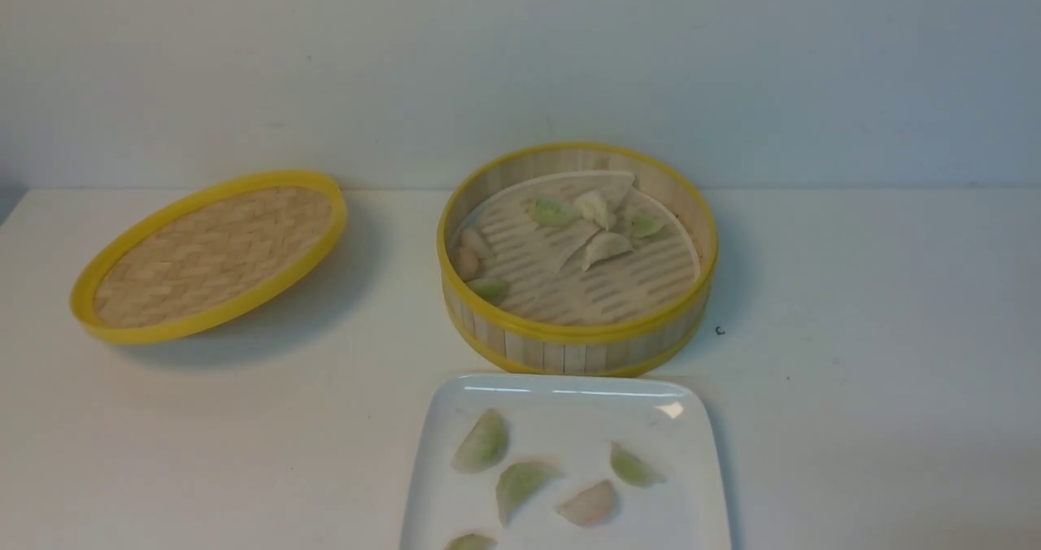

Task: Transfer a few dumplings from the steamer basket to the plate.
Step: Use the left arm to grab a dumpling from the steamer

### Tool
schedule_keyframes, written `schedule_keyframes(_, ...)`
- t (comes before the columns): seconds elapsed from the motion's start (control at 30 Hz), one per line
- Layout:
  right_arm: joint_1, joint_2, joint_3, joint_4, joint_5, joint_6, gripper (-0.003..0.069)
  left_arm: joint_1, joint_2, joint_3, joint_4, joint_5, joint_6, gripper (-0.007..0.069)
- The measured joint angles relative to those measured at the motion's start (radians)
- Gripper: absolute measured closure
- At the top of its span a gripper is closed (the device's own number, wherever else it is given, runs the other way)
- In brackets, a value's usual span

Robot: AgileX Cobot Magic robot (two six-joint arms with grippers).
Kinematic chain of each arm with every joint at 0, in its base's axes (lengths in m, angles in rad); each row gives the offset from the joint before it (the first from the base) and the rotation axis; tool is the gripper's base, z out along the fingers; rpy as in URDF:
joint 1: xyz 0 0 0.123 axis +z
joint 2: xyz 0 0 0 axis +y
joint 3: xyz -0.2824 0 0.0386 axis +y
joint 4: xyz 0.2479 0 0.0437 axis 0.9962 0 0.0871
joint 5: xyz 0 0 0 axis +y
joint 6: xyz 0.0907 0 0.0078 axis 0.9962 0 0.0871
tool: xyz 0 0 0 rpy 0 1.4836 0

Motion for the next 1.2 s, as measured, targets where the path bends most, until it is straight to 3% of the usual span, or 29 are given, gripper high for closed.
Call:
schedule_keyframes(0.07, 0.000, 0.000, 0.000, 0.000, 0.000, 0.000, 0.0673, 0.000, 0.060, -0.080, 0.029, 0.067, 0.000, 0.0631)
schedule_keyframes(0.23, 0.000, 0.000, 0.000, -0.001, 0.001, 0.000, 0.0673, -0.005, 0.341, -0.355, 0.129, 0.401, 0.008, 0.0631)
schedule_keyframes(0.3, 0.000, 0.000, 0.000, -0.001, 0.001, 0.000, 0.0673, -0.006, 0.493, -0.482, 0.145, 0.608, 0.051, 0.0631)
schedule_keyframes(0.4, 0.000, 0.000, 0.000, -0.001, 0.001, 0.000, 0.0673, -0.006, 0.649, -0.604, 0.143, 0.773, 0.120, 0.0631)
schedule_keyframes(0.43, 0.000, 0.000, 0.000, -0.001, 0.001, 0.000, 0.0673, -0.006, 0.761, -0.688, 0.127, 0.898, 0.199, 0.0631)
schedule_keyframes(0.5, 0.000, 0.000, 0.000, -0.001, 0.001, 0.000, 0.0673, -0.006, 0.897, -0.785, 0.079, 0.997, 0.288, 0.0631)
schedule_keyframes(0.67, 0.000, 0.000, 0.000, -0.001, 0.001, 0.000, 0.0673, -0.020, 1.188, -0.995, -0.064, 1.140, 0.465, 0.0631)
schedule_keyframes(0.8, 0.000, 0.000, 0.000, -0.001, 0.001, 0.000, 0.0673, -0.091, 1.421, -1.192, -0.088, 1.264, 0.600, 0.0631)
schedule_keyframes(1.03, 0.000, 0.000, 0.000, -0.003, 0.001, 0.000, 0.0673, -0.265, 1.715, -1.482, 0.076, 1.379, 0.612, 0.0631)
schedule_keyframes(1.2, 0.000, 0.000, 0.000, -0.003, 0.001, 0.000, 0.0673, -0.324, 1.833, -1.600, 0.154, 1.387, 0.610, 0.0631)
